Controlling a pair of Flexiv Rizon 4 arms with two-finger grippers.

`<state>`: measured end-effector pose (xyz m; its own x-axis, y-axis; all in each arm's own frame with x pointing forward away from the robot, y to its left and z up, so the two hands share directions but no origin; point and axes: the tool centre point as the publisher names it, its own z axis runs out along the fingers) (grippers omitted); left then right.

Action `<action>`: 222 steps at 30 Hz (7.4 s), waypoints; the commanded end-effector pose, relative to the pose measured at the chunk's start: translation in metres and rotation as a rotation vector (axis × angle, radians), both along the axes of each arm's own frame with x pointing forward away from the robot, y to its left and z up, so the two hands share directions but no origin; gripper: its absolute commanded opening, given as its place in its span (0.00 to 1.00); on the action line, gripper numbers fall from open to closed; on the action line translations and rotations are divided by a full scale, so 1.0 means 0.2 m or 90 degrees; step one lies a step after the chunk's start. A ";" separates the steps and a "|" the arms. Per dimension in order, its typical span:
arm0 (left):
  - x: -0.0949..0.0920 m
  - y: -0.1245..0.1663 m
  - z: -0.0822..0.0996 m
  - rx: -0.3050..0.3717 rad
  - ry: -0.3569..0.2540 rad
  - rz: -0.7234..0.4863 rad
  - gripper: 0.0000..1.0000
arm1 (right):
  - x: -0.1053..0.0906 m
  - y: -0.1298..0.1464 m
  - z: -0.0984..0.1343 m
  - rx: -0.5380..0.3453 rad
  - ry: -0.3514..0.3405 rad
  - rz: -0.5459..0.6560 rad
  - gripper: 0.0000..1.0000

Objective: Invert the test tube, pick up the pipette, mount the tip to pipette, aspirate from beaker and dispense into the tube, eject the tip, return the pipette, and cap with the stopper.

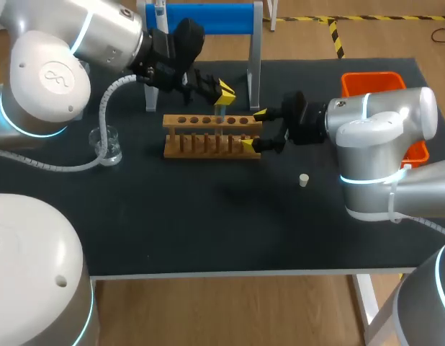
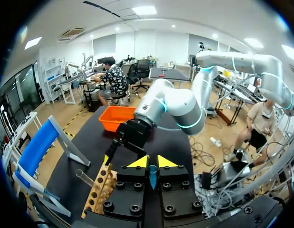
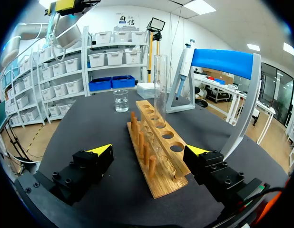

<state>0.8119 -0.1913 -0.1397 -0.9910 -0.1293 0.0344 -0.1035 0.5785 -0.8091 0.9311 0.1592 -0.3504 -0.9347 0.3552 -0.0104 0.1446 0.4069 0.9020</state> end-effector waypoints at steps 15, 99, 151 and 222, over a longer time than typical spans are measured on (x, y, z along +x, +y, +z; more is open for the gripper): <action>0.00 0.00 0.00 0.002 0.002 -0.001 0.00 | -0.41 -0.27 0.40 0.109 -0.070 0.123 1.00; -0.02 -0.02 0.02 -0.020 -0.019 0.011 0.00 | -0.64 0.30 0.85 0.295 0.014 0.351 1.00; -0.02 -0.02 0.02 -0.020 -0.019 0.011 1.00 | -0.69 0.38 0.90 0.307 0.001 0.360 0.00; -0.02 -0.02 0.02 -0.020 -0.019 0.011 1.00 | -0.87 -0.78 0.49 0.295 0.006 0.288 0.00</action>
<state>0.8068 -0.1937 -0.1356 -0.9891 -0.1467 0.0092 -0.0893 0.5497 -0.8306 0.7575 0.0054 -0.2512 -0.9926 -0.1053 0.0596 0.0601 -0.0016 0.9982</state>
